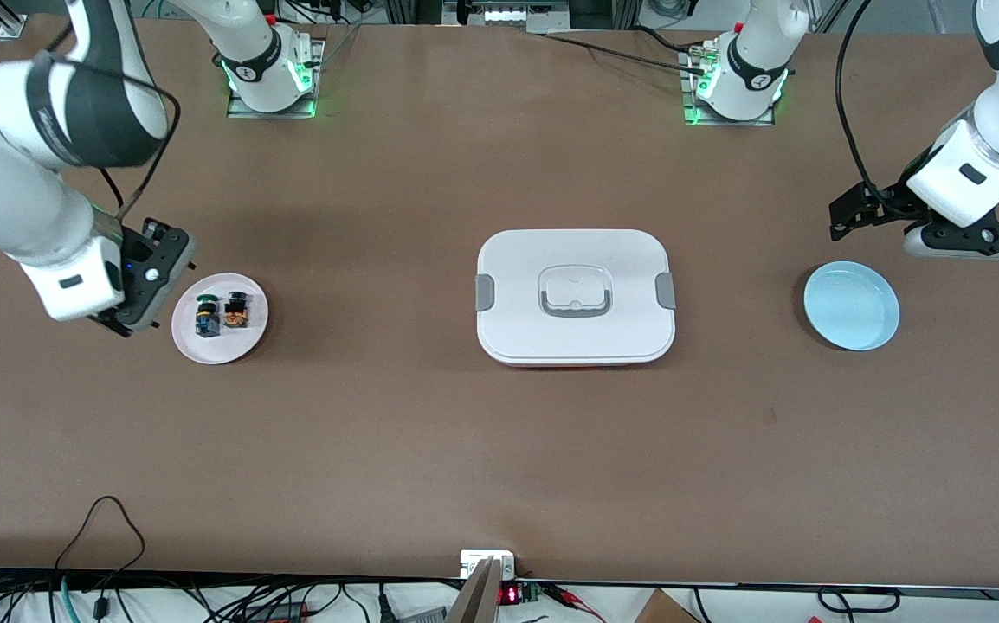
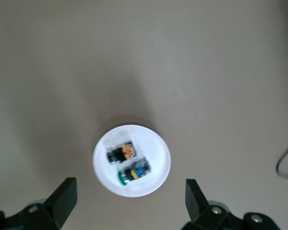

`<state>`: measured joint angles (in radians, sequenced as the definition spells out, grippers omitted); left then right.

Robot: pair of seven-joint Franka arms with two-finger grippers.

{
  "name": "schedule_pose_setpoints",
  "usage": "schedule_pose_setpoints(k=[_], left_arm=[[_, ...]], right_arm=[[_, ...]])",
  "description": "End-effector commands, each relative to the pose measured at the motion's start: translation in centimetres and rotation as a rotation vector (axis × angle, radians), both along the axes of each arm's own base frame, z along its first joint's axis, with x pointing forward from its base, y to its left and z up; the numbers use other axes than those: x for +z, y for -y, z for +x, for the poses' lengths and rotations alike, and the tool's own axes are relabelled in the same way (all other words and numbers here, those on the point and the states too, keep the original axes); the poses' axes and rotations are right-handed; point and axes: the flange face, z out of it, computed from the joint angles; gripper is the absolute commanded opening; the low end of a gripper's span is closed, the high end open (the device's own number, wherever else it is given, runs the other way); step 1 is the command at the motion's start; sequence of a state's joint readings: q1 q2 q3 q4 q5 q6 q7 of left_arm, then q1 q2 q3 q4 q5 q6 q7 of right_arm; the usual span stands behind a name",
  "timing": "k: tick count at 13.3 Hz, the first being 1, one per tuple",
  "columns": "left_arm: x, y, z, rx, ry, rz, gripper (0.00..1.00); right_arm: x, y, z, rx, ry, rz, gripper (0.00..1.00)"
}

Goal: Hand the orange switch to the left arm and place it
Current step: 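Lower the right gripper over the orange switch on the white plate, then close the right gripper on the orange switch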

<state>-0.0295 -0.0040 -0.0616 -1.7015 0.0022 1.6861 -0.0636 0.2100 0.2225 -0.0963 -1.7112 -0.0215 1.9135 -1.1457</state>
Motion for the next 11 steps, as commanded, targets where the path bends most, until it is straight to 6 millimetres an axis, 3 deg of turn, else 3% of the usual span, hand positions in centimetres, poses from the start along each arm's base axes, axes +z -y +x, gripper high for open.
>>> schedule_pose_setpoints(k=[1,5,9,11], left_arm=[[0.4,0.0,0.1,-0.018,-0.004,0.022,1.0],[0.4,0.0,0.1,-0.018,-0.004,0.021,1.0],[0.4,0.0,0.0,-0.016,-0.011,0.021,1.0],[0.4,0.0,0.0,-0.016,-0.011,0.021,1.0]], right_arm=[[-6.2,2.6,-0.4,0.116,-0.034,-0.01,1.0],[-15.1,3.9,-2.7,0.187,-0.041,-0.005,1.0],[-20.7,5.0,-6.1,0.198,-0.021,0.001,1.0],[-22.9,4.7,-7.4,0.214,-0.013,0.009,1.0]])
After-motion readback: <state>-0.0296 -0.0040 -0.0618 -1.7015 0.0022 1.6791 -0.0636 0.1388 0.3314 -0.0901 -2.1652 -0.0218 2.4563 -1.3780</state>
